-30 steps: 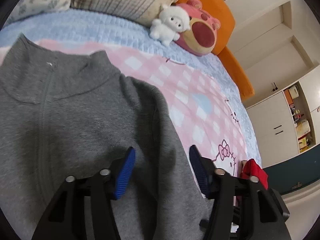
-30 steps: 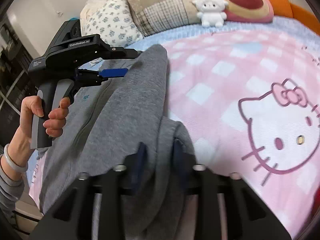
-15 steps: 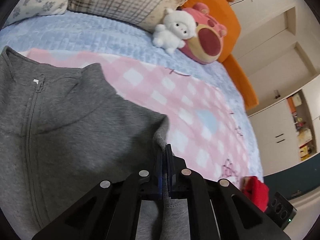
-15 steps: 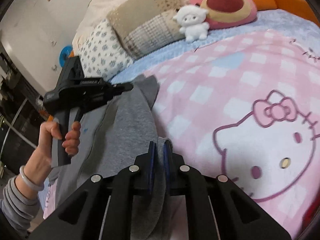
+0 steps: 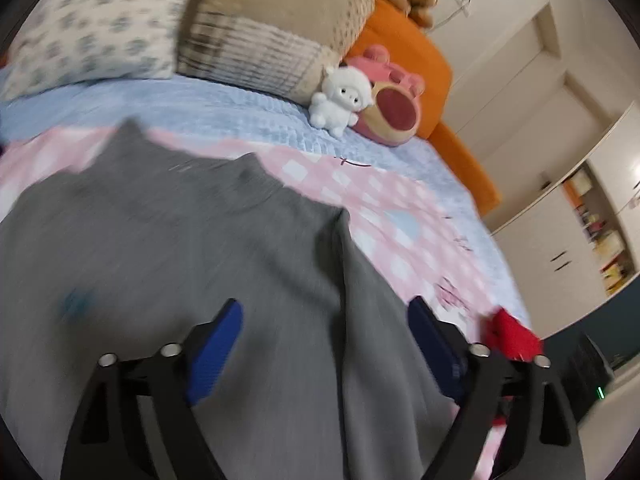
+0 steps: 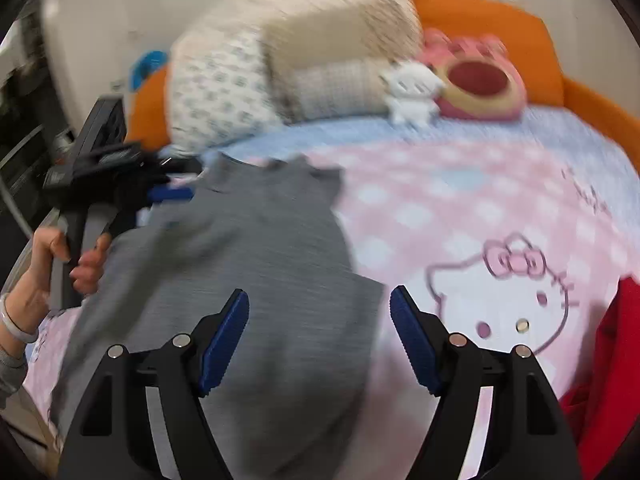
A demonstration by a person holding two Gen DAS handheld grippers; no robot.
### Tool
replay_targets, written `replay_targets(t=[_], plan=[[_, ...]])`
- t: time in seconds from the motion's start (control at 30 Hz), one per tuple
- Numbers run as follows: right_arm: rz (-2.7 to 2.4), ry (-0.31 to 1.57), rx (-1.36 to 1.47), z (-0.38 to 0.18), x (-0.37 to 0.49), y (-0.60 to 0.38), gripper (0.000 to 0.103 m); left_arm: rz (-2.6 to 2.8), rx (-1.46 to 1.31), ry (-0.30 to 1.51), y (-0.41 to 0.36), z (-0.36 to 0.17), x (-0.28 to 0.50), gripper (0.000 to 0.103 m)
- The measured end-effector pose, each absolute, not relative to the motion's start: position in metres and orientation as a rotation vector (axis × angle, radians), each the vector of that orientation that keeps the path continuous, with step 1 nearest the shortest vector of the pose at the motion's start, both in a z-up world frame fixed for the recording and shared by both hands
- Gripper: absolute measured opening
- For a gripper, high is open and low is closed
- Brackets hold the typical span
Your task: Fold large clothes
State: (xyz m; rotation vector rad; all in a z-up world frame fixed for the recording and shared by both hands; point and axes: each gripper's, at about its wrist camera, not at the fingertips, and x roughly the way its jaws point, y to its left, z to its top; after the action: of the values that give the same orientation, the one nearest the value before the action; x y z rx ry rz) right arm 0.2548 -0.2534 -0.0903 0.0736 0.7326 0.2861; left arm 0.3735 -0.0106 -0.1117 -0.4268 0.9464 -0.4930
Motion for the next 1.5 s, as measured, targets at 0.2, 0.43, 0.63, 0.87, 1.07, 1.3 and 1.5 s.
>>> replay_targets(t=[0.2,0.43,0.63,0.87,1.07,1.3,1.5], plan=[[0.386,0.67,0.012,-0.046,0.235,-0.196,0.079,-0.365,-0.742,0.999,0.148,-0.123,0.246,0.093],[0.49,0.656,-0.034,-0.037,0.23,-0.137,0.085,0.042,-1.0,0.914,0.33,-0.159,0.113,0.093],[0.567,0.684,-0.063,-0.045,0.223,-0.085,0.085,0.254,-1.123,0.909,0.411,-0.197,0.061,0.093],[0.617,0.732,-0.109,-0.061,0.223,-0.039,0.085,0.28,-1.203,0.84,0.443,-0.233,0.062,0.093],[0.647,0.769,-0.117,-0.075,0.24,-0.015,0.079,0.259,-1.185,0.82,0.465,-0.241,0.074,0.093],[0.71,0.911,0.024,-0.092,0.323,0.005,0.036,0.218,-1.141,0.844,0.48,-0.234,0.085,0.017],[0.76,1.066,0.151,-0.111,0.415,0.03,0.016,0.107,-1.07,0.74,0.479,-0.176,0.087,0.013]])
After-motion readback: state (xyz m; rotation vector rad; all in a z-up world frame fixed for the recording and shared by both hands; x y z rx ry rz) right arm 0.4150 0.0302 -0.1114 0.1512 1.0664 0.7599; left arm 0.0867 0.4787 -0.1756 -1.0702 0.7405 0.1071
